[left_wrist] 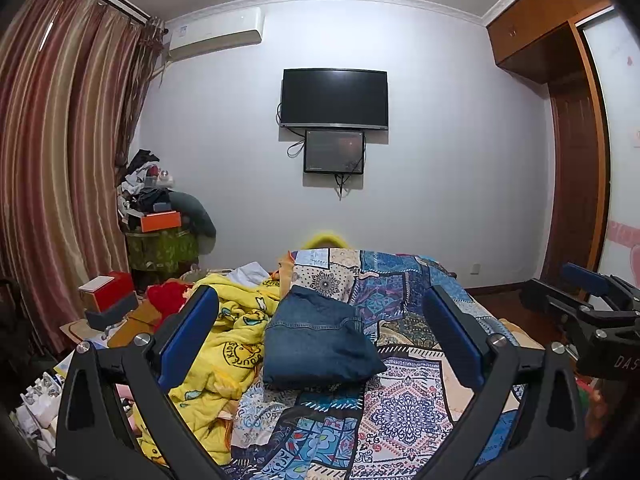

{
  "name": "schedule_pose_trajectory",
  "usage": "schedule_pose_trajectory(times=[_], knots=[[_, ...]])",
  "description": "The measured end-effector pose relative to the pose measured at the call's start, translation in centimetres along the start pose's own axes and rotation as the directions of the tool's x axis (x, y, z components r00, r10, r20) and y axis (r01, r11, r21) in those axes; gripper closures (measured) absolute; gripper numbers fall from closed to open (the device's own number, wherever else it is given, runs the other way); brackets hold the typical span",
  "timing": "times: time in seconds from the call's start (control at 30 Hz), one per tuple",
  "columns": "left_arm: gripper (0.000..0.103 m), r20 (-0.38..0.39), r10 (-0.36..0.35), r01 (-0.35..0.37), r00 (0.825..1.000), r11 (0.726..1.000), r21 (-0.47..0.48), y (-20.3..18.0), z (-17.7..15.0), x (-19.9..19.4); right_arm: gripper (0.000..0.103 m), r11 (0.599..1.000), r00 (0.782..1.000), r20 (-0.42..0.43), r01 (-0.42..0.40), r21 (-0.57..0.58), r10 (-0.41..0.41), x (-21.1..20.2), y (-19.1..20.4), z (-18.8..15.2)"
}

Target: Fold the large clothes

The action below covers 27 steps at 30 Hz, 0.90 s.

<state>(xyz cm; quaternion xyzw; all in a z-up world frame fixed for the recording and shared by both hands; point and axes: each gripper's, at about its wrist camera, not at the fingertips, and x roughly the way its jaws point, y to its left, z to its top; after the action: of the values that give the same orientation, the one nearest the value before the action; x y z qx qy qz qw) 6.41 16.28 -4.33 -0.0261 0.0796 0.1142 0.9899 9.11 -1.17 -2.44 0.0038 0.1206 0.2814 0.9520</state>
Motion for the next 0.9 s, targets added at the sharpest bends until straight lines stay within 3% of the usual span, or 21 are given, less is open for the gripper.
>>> schedule_pose_trajectory(times=[0.9], knots=[[0.001, -0.018, -0.050, 0.049, 0.999, 0.998, -0.030, -0.12, -0.12, 0.33, 0.000, 0.999, 0.999, 0.018, 0.035, -0.012, -0.035, -0.03, 0.27, 0.08]])
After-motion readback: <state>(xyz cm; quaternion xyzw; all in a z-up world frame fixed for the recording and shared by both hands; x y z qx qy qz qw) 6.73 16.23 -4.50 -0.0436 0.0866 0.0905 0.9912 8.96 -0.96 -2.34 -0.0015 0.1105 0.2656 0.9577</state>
